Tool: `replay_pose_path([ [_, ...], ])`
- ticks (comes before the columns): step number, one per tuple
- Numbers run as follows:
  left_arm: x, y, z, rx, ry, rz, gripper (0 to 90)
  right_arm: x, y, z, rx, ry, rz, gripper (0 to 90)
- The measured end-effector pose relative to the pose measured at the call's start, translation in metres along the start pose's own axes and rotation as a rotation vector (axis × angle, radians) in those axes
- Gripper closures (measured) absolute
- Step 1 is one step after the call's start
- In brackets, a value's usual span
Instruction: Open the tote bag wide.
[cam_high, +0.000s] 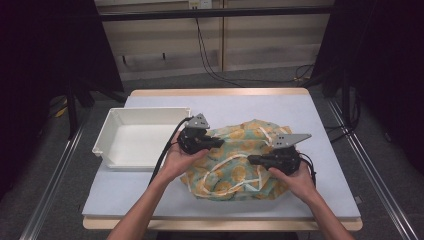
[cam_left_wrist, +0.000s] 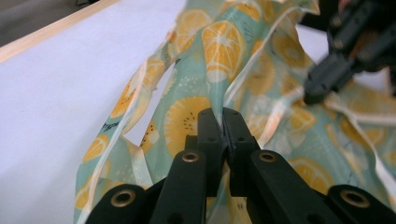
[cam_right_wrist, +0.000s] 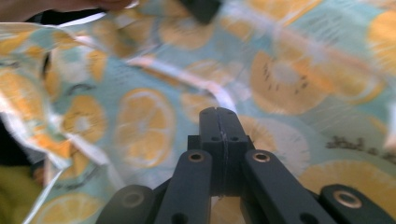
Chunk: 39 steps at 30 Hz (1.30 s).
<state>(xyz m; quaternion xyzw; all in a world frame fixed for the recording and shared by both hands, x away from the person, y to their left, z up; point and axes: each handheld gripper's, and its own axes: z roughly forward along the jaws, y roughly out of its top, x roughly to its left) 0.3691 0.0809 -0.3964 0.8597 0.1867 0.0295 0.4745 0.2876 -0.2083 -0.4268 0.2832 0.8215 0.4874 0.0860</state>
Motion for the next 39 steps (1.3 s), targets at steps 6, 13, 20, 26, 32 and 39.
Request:
replay_pose_path([
  [6,0.008,0.002,-0.006,-0.02,0.018,-0.036,87.6,0.015,-0.002,-0.012,-0.017,0.065,0.001,90.0],
  [13,0.021,0.003,-0.006,-0.003,0.047,-0.055,88.2,0.03,-0.021,-0.022,0.02,0.107,-0.002,90.0],
  [20,0.028,-0.003,0.007,0.028,0.052,-0.087,88.1,0.038,-0.047,-0.033,0.068,0.134,-0.004,90.0],
  [26,0.024,-0.007,0.008,0.03,0.046,-0.086,79.9,0.035,-0.045,-0.041,0.007,0.108,0.01,90.0],
  [32,0.008,-0.001,-0.012,-0.038,0.05,-0.059,62.4,0.032,-0.024,-0.048,-0.059,0.071,-0.001,73.7],
  [39,-0.026,0.007,-0.03,-0.106,0.005,0.043,59.8,0.024,0.002,-0.059,-0.144,0.028,-0.013,67.1],
])
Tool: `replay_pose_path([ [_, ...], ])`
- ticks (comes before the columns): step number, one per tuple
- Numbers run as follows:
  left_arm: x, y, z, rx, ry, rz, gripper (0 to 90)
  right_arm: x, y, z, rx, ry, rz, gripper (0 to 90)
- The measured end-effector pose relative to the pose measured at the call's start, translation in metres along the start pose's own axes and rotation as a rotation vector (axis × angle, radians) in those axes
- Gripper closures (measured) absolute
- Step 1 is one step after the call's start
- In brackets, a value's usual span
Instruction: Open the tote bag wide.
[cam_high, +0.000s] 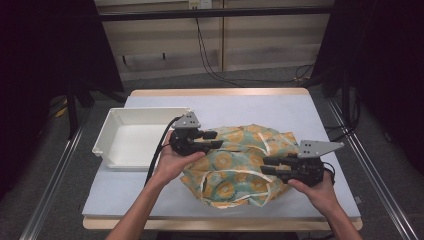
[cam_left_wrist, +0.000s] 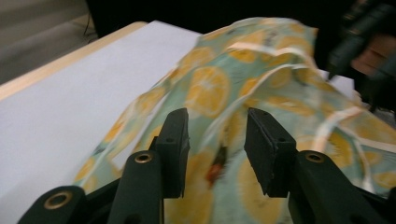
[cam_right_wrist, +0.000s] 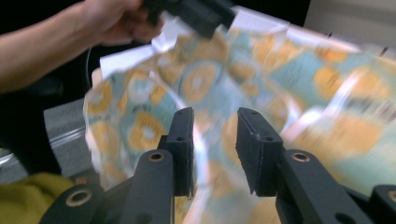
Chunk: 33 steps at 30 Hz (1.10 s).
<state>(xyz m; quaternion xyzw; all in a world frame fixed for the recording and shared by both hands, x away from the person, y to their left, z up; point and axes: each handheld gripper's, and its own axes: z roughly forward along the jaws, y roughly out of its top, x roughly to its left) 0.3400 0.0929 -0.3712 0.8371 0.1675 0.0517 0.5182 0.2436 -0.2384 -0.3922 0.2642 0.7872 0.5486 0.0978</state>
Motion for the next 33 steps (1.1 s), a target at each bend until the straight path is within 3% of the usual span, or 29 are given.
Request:
replay_pose_path([
  [3,-0.012,0.001,0.005,0.013,-0.076,0.038,63.7,-0.003,0.011,-0.004,-0.028,-0.026,-0.012,67.2],
  [6,-0.014,0.0,0.018,0.075,-0.085,0.057,62.2,-0.012,0.022,-0.006,-0.037,-0.066,-0.014,62.3],
  [8,-0.014,-0.003,0.029,0.105,-0.071,0.055,56.1,-0.021,0.027,-0.004,-0.036,-0.106,-0.013,55.6],
  [11,-0.01,-0.007,0.042,0.143,-0.083,0.047,51.1,-0.033,0.028,0.005,-0.006,-0.137,0.001,49.5],
  [12,-0.01,-0.008,0.045,0.158,-0.068,0.047,49.4,-0.036,0.027,0.008,0.005,-0.142,0.0,48.4],
  [16,-0.012,-0.013,0.055,0.199,-0.079,0.063,47.2,-0.045,0.024,0.027,0.057,-0.129,0.01,40.6],
  [17,-0.014,-0.013,0.057,0.209,-0.078,0.07,48.3,-0.046,0.023,0.03,0.065,-0.129,0.007,39.3],
  [19,-0.018,-0.014,0.058,0.208,-0.093,0.092,60.1,-0.047,0.022,0.037,0.083,-0.136,0.002,37.9],
  [21,-0.021,-0.013,0.056,0.193,-0.119,0.11,79.1,-0.05,0.02,0.041,0.1,-0.142,0.002,36.6],
  [23,-0.025,-0.014,0.055,0.183,-0.135,0.118,86.3,-0.052,0.018,0.044,0.118,-0.139,0.005,35.7],
  [24,-0.028,-0.015,0.055,0.171,-0.162,0.122,88.2,-0.053,0.017,0.046,0.127,-0.138,0.007,35.0],
  [33,-0.053,-0.018,0.057,0.167,-0.265,0.141,89.6,-0.06,0.012,0.072,0.201,-0.105,0.02,35.8],
])
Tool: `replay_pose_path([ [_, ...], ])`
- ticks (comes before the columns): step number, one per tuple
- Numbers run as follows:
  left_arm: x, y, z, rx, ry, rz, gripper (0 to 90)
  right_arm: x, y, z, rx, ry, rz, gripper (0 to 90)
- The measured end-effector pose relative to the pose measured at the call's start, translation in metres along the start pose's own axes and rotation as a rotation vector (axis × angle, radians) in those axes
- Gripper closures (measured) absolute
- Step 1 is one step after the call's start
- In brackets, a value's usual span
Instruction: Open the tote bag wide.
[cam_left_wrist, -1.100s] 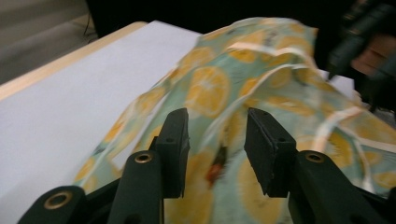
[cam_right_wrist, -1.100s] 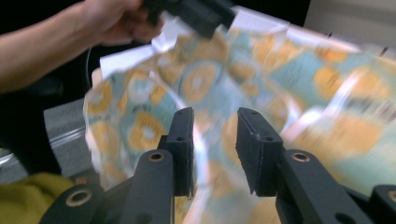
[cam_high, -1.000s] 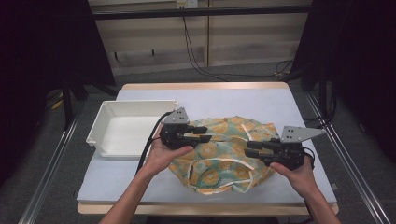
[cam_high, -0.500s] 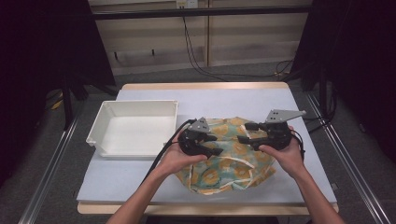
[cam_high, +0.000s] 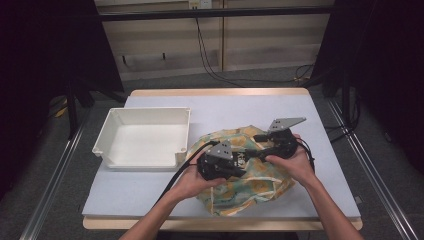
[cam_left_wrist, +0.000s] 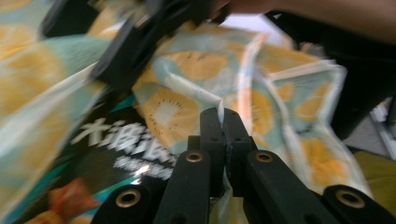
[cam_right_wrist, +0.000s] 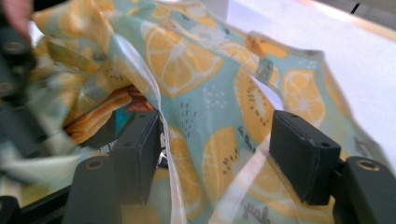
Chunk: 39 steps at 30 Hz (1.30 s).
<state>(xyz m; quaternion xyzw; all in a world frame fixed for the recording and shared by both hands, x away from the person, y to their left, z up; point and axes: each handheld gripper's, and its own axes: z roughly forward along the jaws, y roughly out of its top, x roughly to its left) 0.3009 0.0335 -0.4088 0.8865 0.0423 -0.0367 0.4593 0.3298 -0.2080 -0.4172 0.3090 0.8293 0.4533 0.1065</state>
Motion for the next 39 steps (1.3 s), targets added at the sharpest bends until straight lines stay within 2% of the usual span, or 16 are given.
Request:
replay_pose_path([
  [2,-0.005,0.0,0.001,-0.02,-0.02,-0.011,89.8,0.0,0.001,0.005,0.017,-0.001,0.001,49.0],
  [5,-0.014,-0.001,0.002,-0.01,-0.038,0.008,89.9,-0.005,0.002,0.013,0.026,0.021,0.029,65.4],
  [8,-0.023,-0.007,0.003,-0.005,-0.064,0.016,90.0,-0.013,0.0,0.019,0.042,0.06,0.068,75.2],
  [11,-0.029,-0.013,0.004,-0.006,-0.088,0.001,90.0,-0.019,-0.003,0.023,0.04,0.07,0.096,83.2],
  [14,-0.039,-0.019,0.005,-0.007,-0.107,0.002,90.0,-0.028,-0.004,0.025,0.019,0.067,0.13,85.2],
  [16,-0.043,-0.022,0.007,-0.003,-0.118,0.021,90.0,-0.036,-0.005,0.027,0.011,0.067,0.148,86.2],
  [17,-0.047,-0.023,0.008,0.004,-0.108,0.037,90.0,-0.038,-0.004,0.028,0.01,0.066,0.157,86.2],
  [22,-0.062,-0.027,0.015,0.03,-0.163,0.062,90.0,-0.054,-0.003,0.036,0.018,0.046,0.2,85.9],
  [28,-0.075,-0.039,0.026,0.049,-0.228,0.053,90.0,-0.064,0.001,0.042,0.015,0.014,0.218,88.2],
  [30,-0.079,-0.041,0.032,0.077,-0.22,0.07,90.0,-0.067,0.002,0.044,0.011,0.005,0.22,88.7],
  [31,-0.081,-0.041,0.034,0.087,-0.23,0.065,90.0,-0.069,0.003,0.046,0.01,0.0,0.224,88.7],
  [34,-0.085,-0.04,0.037,0.085,-0.245,0.082,90.0,-0.074,0.007,0.055,0.005,-0.005,0.227,89.1],
  [36,-0.087,-0.041,0.036,0.092,-0.233,0.086,90.0,-0.075,0.008,0.062,0.008,-0.017,0.228,89.2],
  [37,-0.088,-0.041,0.036,0.098,-0.243,0.094,90.0,-0.077,0.007,0.065,0.015,-0.014,0.232,89.2],
  [38,-0.088,-0.042,0.037,0.111,-0.233,0.108,90.0,-0.078,0.007,0.067,0.021,-0.012,0.233,89.2],
  [39,-0.088,-0.043,0.037,0.107,-0.235,0.094,90.0,-0.079,0.007,0.069,0.021,-0.018,0.236,89.2],
])
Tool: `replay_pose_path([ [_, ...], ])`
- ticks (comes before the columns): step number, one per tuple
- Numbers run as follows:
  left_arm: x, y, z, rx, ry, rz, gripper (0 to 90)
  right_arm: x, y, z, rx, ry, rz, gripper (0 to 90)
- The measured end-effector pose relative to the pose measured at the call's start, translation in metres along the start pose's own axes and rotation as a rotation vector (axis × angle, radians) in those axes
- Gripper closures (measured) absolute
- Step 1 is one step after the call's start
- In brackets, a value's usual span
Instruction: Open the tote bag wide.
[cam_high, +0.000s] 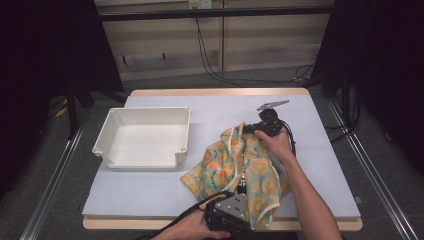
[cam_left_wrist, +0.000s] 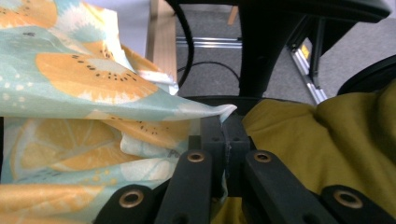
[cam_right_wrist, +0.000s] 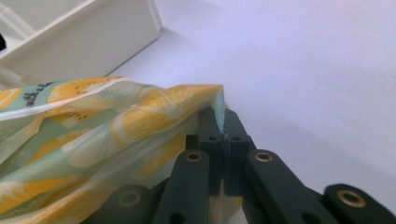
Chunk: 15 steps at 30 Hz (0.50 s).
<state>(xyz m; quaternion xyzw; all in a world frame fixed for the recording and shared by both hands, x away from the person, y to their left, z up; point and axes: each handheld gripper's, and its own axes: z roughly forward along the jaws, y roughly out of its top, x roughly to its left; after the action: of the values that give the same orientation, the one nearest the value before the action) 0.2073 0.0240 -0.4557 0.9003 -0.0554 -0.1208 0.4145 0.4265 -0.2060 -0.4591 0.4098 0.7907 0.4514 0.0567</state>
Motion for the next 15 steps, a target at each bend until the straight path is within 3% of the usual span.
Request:
replay_pose_path([
  [2,0.0,-0.001,0.001,0.008,0.0,-0.008,90.0,-0.003,0.0,0.003,-0.009,0.0,0.009,89.2],
  [5,-0.001,0.0,-0.002,-0.004,0.015,-0.007,90.0,-0.006,0.001,0.007,-0.017,-0.042,0.012,89.2],
  [9,0.003,-0.001,-0.007,-0.036,0.016,-0.024,90.0,-0.007,0.0,0.015,0.007,-0.074,0.012,89.3],
  [12,0.002,0.0,-0.008,-0.06,0.019,-0.027,88.6,-0.002,0.003,0.008,-0.026,-0.035,0.004,81.6],
  [15,0.002,0.001,-0.011,-0.067,0.035,-0.033,80.8,0.002,0.006,-0.003,-0.048,-0.023,-0.008,72.0],
])
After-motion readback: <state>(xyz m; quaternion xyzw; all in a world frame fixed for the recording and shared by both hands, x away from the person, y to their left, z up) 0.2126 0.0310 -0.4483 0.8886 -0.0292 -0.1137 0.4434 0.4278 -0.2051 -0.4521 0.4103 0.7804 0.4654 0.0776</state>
